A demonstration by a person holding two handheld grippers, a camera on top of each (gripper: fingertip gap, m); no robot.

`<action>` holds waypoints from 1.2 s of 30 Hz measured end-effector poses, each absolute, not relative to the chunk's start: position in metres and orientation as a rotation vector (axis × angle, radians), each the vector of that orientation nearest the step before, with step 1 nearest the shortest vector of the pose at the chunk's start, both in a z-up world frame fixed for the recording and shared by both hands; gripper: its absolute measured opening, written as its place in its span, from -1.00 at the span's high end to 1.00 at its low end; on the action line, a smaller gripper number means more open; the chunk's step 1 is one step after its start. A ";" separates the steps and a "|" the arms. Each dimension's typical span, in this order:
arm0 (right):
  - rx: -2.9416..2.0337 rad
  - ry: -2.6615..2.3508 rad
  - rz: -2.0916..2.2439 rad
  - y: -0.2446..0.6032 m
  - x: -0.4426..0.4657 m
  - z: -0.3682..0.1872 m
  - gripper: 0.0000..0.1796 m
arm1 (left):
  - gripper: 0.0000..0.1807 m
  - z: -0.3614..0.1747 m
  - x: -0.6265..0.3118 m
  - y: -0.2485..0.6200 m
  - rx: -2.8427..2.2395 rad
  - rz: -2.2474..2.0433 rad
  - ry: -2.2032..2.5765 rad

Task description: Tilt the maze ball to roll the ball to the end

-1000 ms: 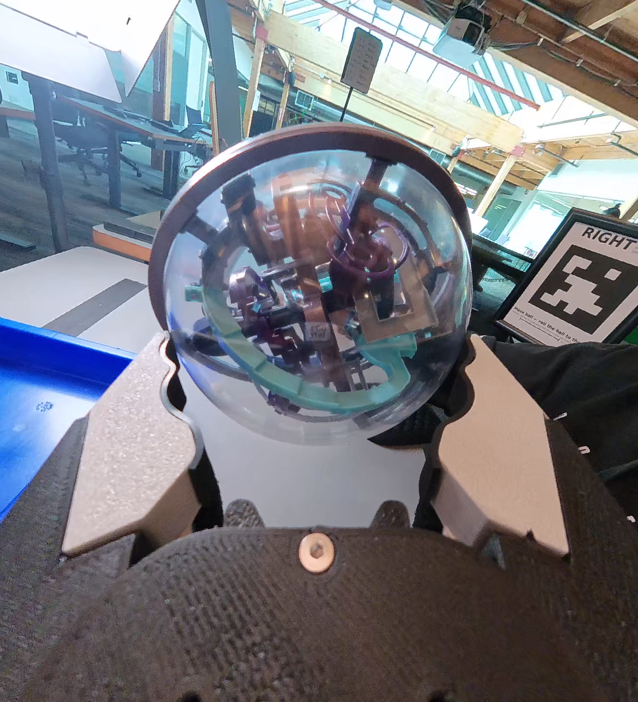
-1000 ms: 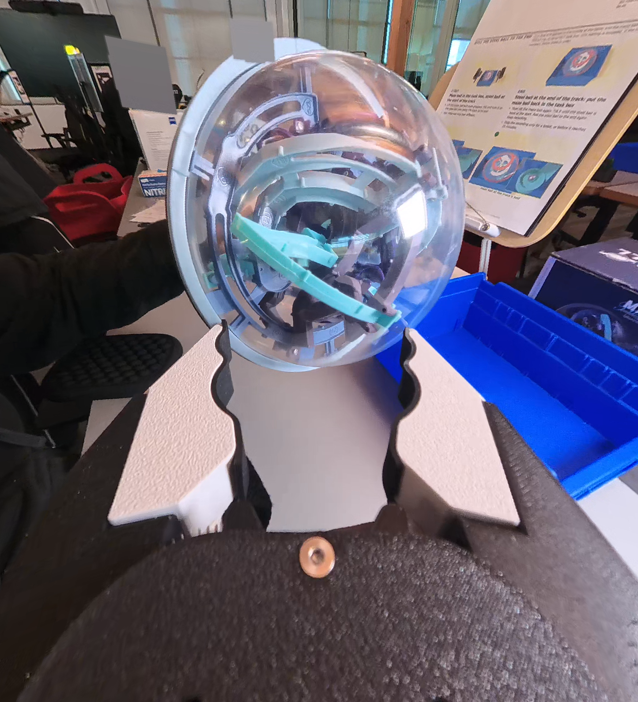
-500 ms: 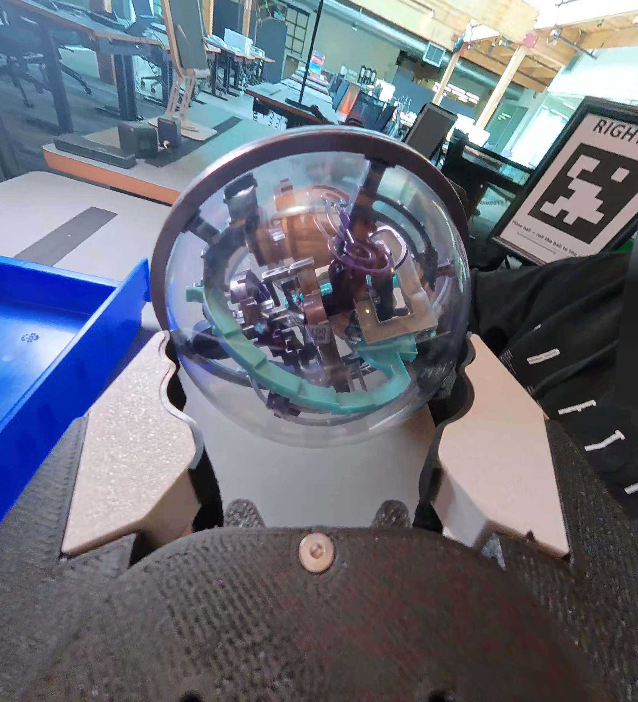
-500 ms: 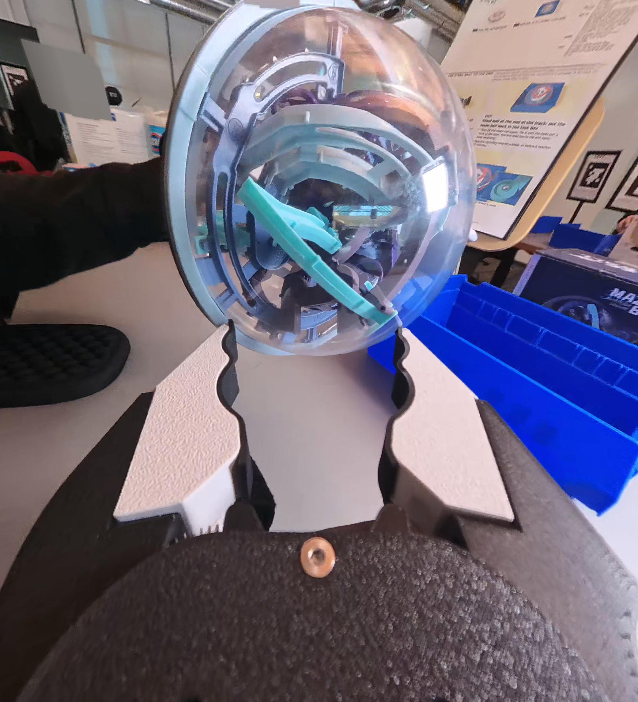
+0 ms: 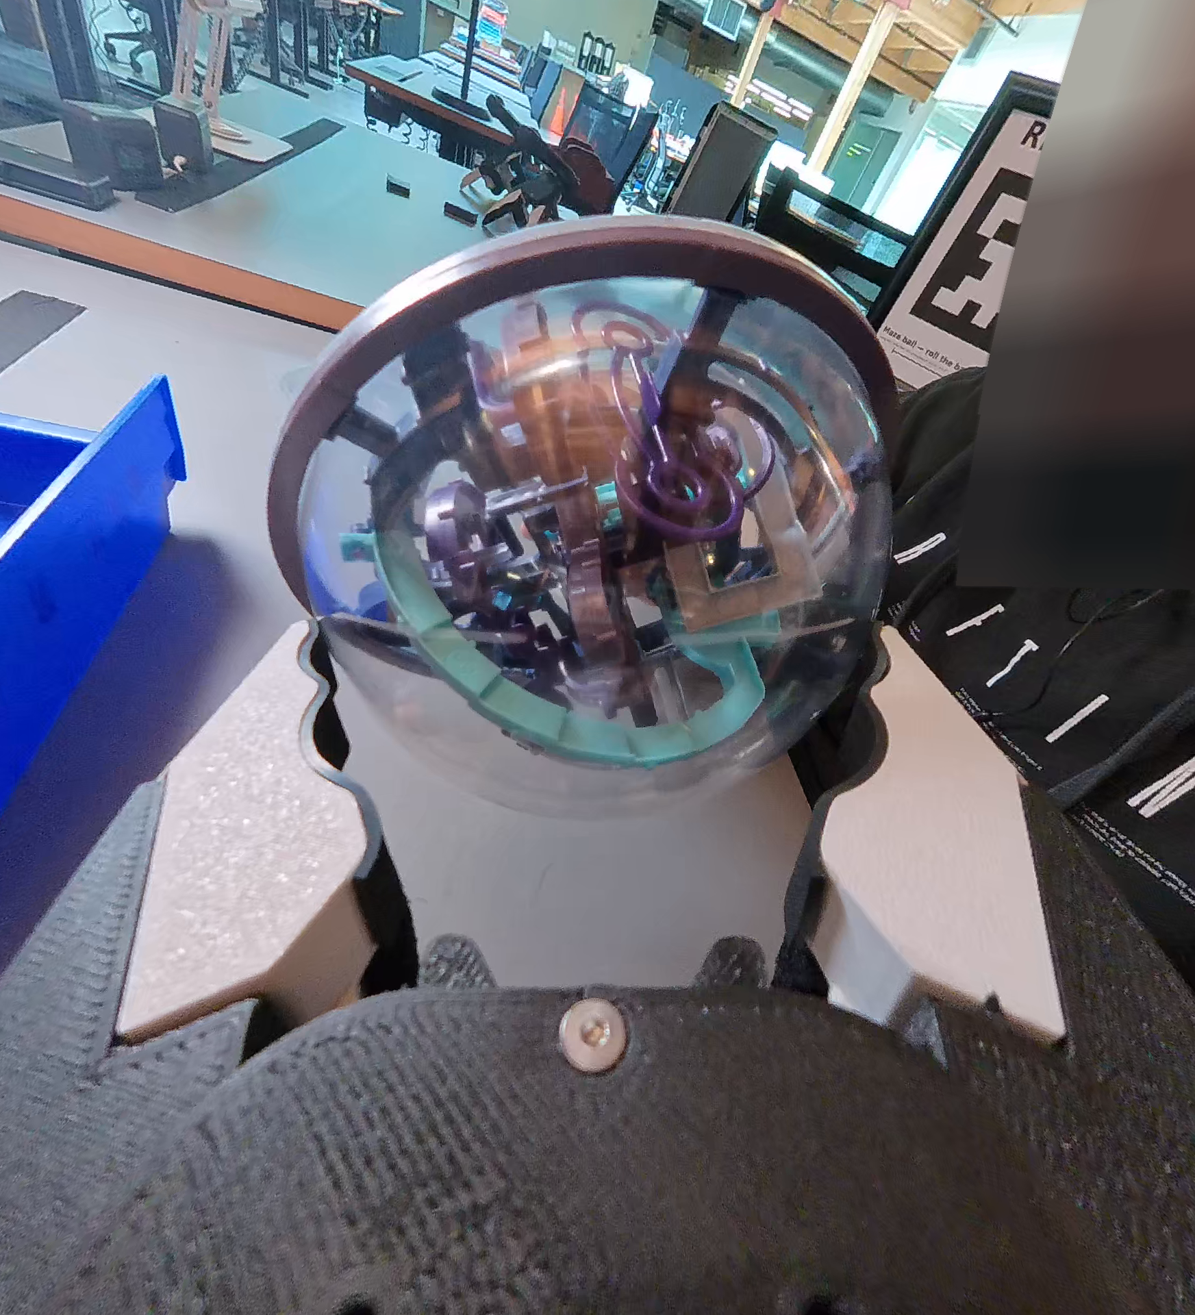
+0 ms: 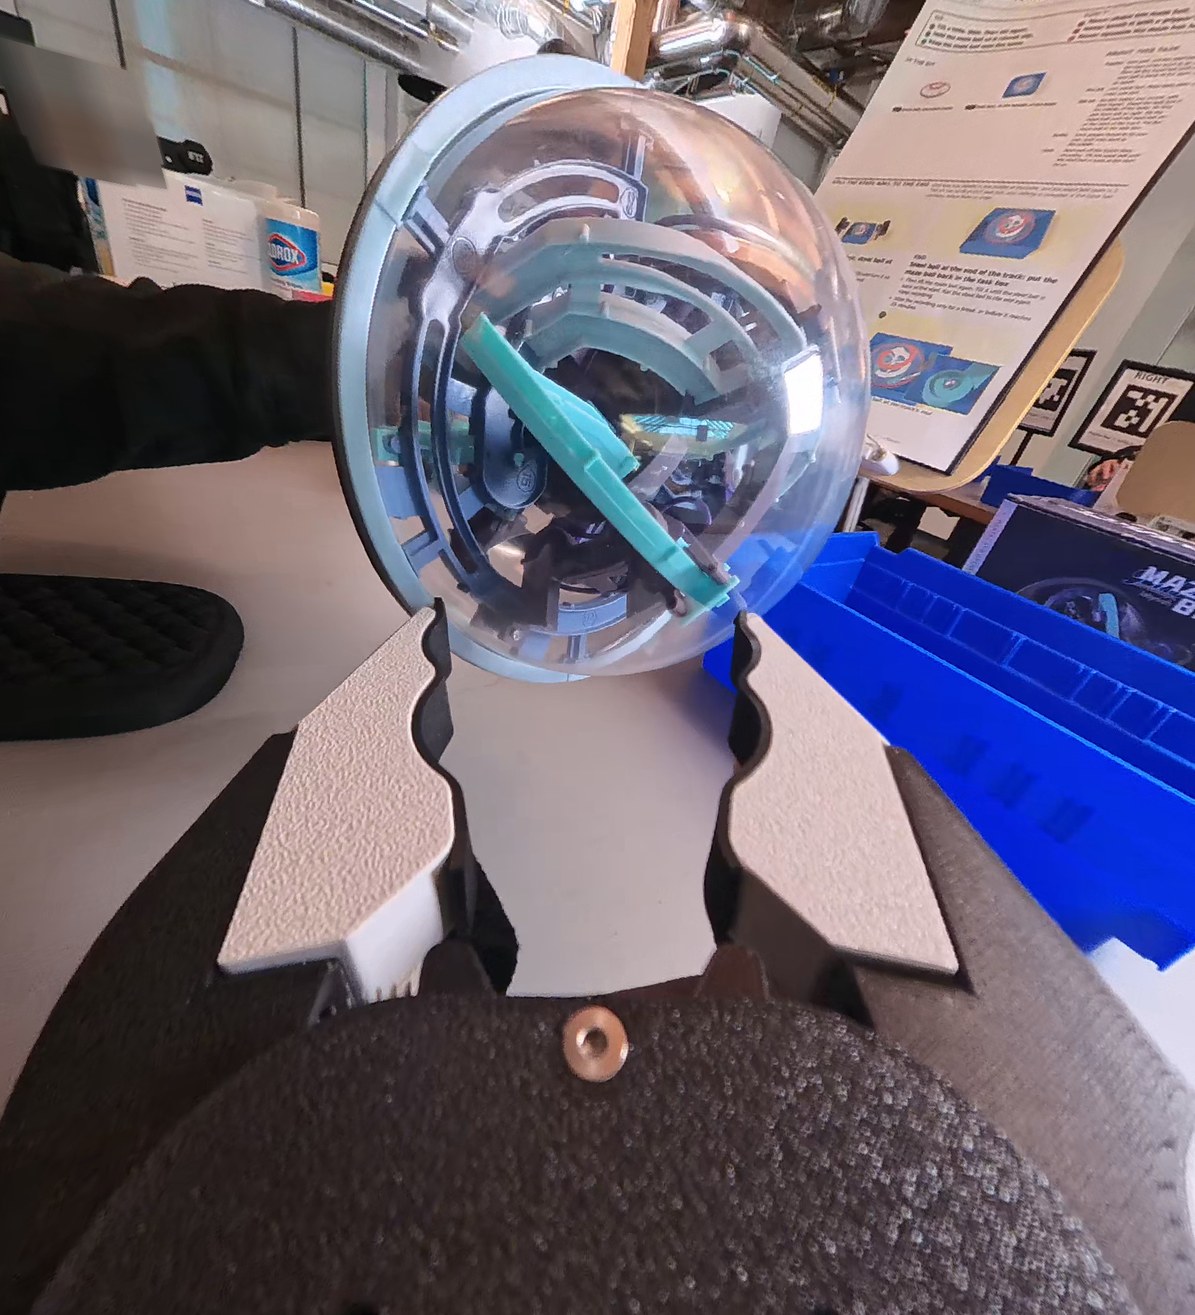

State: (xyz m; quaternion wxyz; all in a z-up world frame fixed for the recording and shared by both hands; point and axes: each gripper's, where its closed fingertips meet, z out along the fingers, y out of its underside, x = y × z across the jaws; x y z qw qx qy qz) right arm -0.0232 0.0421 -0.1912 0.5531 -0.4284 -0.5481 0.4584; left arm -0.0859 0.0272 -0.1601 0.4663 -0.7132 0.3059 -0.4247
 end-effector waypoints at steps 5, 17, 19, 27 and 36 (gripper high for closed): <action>-1.018 -1.310 1.090 0.039 -0.025 -0.197 0.14 | -0.57 -0.159 -0.088 0.027 -1.751 -1.041 0.755; -1.060 -1.326 1.116 0.038 -0.028 -0.207 0.16 | -0.57 -0.160 -0.086 0.025 -1.800 -0.951 0.778; -1.085 -1.332 1.129 0.040 -0.029 -0.211 0.16 | -0.57 -0.161 -0.086 0.026 -1.817 -0.921 0.779; -1.232 -1.383 1.224 0.043 -0.036 -0.231 0.15 | -0.57 -0.178 -0.090 0.033 -1.927 -0.932 0.694; -1.381 -1.481 1.305 0.039 -0.038 -0.258 0.16 | -0.57 -0.198 -0.093 0.039 -2.034 -0.994 0.564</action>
